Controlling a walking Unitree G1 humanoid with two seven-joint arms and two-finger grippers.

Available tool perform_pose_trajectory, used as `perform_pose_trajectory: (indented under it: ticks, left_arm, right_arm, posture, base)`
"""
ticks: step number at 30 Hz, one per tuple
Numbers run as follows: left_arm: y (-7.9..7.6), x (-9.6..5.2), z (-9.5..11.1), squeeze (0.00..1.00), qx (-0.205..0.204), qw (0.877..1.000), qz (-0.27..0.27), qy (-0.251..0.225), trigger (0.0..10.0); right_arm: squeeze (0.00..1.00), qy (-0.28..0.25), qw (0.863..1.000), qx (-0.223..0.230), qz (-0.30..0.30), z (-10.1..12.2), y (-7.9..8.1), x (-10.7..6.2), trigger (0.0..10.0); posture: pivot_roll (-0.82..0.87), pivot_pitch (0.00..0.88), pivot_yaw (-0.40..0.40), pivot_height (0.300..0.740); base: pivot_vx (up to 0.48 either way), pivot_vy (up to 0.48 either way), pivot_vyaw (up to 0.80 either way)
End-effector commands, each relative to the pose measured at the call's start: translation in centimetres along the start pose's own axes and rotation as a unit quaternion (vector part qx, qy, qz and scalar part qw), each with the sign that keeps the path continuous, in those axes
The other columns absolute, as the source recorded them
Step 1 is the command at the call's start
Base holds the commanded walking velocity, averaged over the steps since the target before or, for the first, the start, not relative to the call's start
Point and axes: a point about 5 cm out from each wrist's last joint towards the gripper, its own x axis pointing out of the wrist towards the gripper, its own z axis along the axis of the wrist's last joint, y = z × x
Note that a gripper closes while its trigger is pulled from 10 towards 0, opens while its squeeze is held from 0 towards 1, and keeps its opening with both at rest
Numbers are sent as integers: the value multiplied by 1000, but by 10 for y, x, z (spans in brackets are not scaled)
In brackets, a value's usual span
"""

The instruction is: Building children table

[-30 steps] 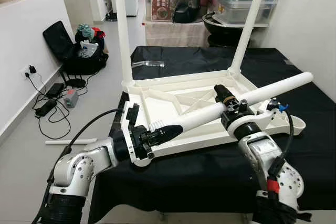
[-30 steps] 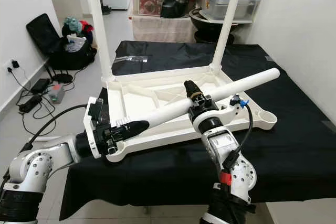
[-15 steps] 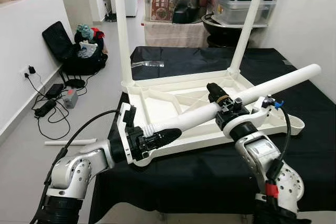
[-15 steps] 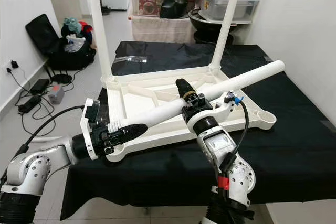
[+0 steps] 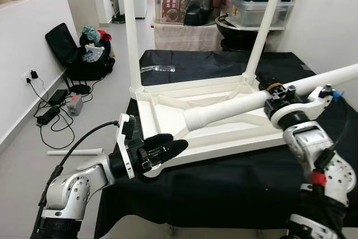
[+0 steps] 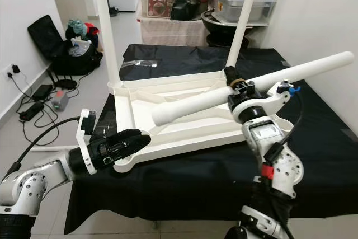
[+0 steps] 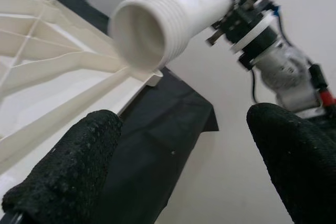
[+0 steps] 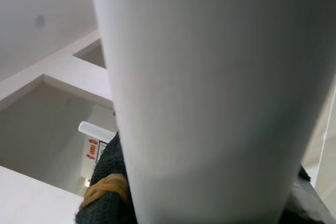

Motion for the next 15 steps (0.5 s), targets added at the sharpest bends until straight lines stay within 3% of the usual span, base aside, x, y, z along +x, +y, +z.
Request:
perform_pose_trajectory:
  ticks: [1, 3, 5, 6, 7, 9, 10, 11, 12, 13, 14, 15]
  left_arm:
    - [5, -7, -2, 1000, 3, 1000, 24, 1, 10000]
    - [10, -7, 2, 1000, 15, 998, 53, -7, 10000]
    - [10, -7, 2, 1000, 15, 998, 53, -7, 10000]
    - [13, -6, 5, 1000, 22, 997, 71, -10, 10000]
    - [23, -2, 6, 1000, 67, 989, 134, 0, 10000]
    - [23, -2, 6, 1000, 67, 989, 134, 0, 10000]
    - [29, 1, 7, 1000, 103, 979, 177, 9, 10000]
    - [33, 5, 10, 678, 136, 969, 208, 6, 10000]
    - [33, 5, 10, 678, 136, 969, 208, 6, 10000]
    - [33, 11, 14, 455, 162, 962, 219, 3, 10000]
    - [33, 11, 14, 455, 162, 962, 219, 3, 10000]
    - [30, 17, 18, 447, 170, 962, 213, -7, 10000]
  right_arm:
    - [0, -17, 1000, -9, 10, 9, 3, 1, 0]
    - [0, -22, 997, -80, -12, 15, -2, 1, 0]
    - [0, -22, 997, -80, -12, 15, -2, 1, 0]
    - [0, -21, 993, -109, -24, 15, -6, 0, 0]
    - [0, -11, 986, -163, -44, 8, -12, 0, 0]
    - [0, -11, 986, -163, -44, 8, -12, 0, 0]
    - [0, -2, 979, -194, -56, 1, -16, -1, 0]
    - [0, 11, 971, -228, -69, -9, -21, -2, 0]
    - [0, 11, 971, -228, -69, -9, -21, -2, 0]
    - [0, 24, 961, -262, -79, -21, -24, -3, 0]
    - [0, 24, 961, -262, -79, -21, -24, -3, 0]
    - [0, 32, 951, -295, -86, -30, -24, -3, 10000]
  posture:
    - [42, 0, -70, 740]
    - [46, 0, -71, 740]
    - [46, 0, -71, 740]
    - [46, 0, -71, 740]
    - [47, 0, -70, 740]
    - [47, 0, -70, 740]
    - [52, 0, -71, 740]
    - [52, 0, -71, 740]
    - [52, 0, -71, 740]
    - [49, 0, -63, 740]
    - [49, 0, -63, 740]
    - [46, 0, -59, 740]
  base:
    - [0, 0, 0]
    - [0, 0, 0]
    - [0, 0, 0]
    - [0, 0, 0]
    - [0, 0, 0]
    - [0, 0, 0]
    - [0, 0, 0]
    - [0, 0, 0]
    - [0, 0, 0]
    - [0, 0, 0]
    - [0, 0, 0]
    - [0, 0, 0]
